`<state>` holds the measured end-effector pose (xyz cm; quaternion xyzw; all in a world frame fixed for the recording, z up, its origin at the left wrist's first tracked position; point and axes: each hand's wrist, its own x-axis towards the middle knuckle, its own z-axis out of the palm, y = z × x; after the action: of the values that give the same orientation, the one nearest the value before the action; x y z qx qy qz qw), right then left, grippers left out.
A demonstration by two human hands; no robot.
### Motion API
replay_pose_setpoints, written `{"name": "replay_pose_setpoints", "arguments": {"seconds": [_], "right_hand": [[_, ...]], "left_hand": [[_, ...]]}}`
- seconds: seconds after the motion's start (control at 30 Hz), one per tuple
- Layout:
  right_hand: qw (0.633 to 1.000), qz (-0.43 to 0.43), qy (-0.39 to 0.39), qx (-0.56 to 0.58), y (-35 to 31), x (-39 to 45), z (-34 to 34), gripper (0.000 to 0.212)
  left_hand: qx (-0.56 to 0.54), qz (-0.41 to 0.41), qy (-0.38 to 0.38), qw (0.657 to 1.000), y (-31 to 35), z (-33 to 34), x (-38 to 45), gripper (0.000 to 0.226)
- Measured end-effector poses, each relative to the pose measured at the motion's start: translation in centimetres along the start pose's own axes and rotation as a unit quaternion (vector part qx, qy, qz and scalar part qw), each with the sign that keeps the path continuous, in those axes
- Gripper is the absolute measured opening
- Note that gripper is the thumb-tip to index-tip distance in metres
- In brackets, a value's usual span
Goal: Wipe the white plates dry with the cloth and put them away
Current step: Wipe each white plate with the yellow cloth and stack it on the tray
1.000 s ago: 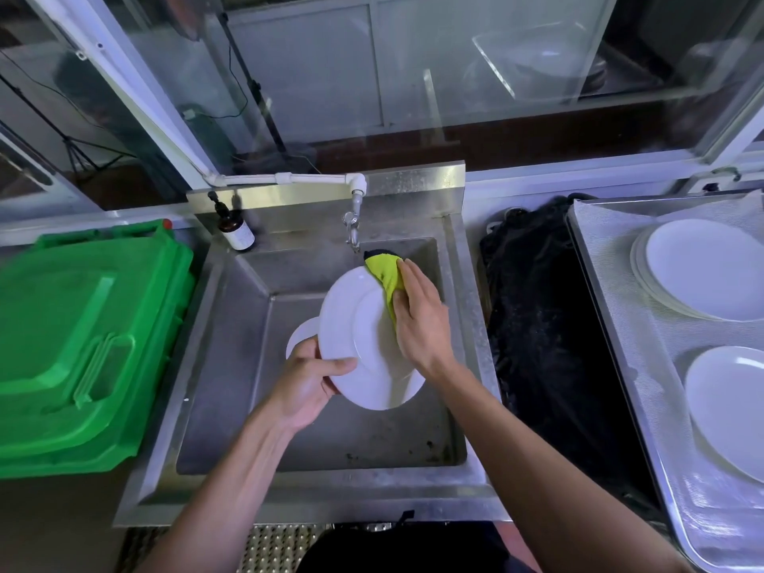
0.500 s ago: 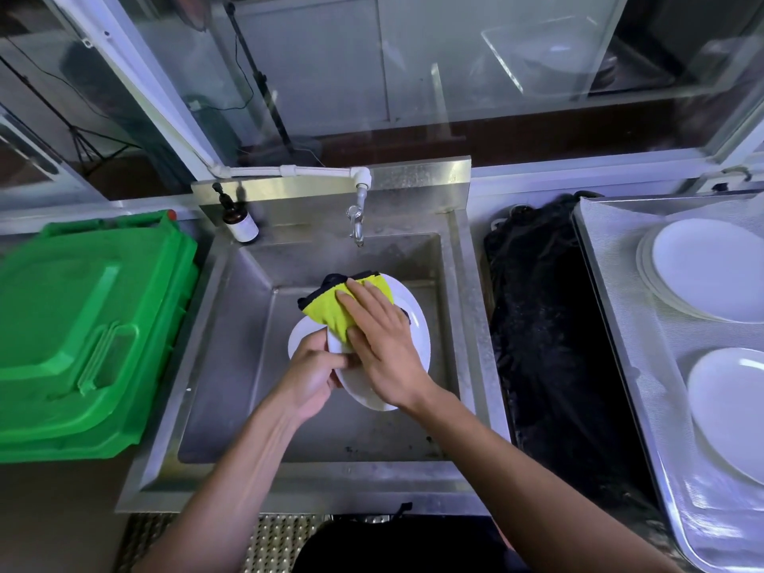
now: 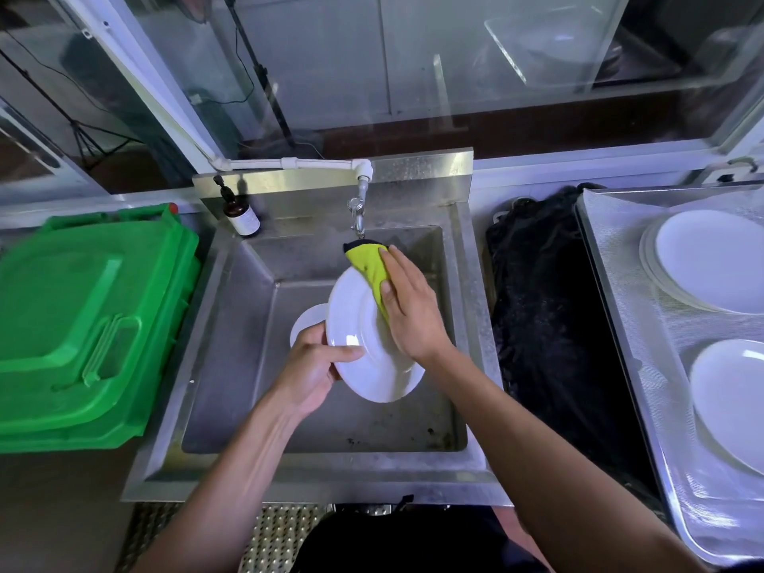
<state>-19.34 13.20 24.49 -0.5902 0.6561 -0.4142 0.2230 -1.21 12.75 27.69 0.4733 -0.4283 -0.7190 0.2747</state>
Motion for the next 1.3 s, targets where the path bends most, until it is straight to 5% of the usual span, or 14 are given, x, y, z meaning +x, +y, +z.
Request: {"name": "replay_pose_setpoints", "arguments": {"seconds": [0.43, 0.73, 1.3], "right_hand": [[0.978, 0.182, 0.05, 0.085, 0.5, -3.7, 2.0, 0.056], [0.978, 0.195, 0.058, 0.047, -4.9, -3.8, 5.9, 0.054], [0.973, 0.177, 0.148, 0.026, -9.5, -1.7, 12.9, 0.054]], "left_hand": [[-0.046, 0.006, 0.049, 0.998, -0.4, 0.1, 0.6, 0.045], [-0.093, 0.013, 0.071, 0.993, 0.2, -1.0, 2.2, 0.027], [-0.318, -0.031, 0.024, 0.947, 2.4, -9.5, 4.2, 0.044]]}}
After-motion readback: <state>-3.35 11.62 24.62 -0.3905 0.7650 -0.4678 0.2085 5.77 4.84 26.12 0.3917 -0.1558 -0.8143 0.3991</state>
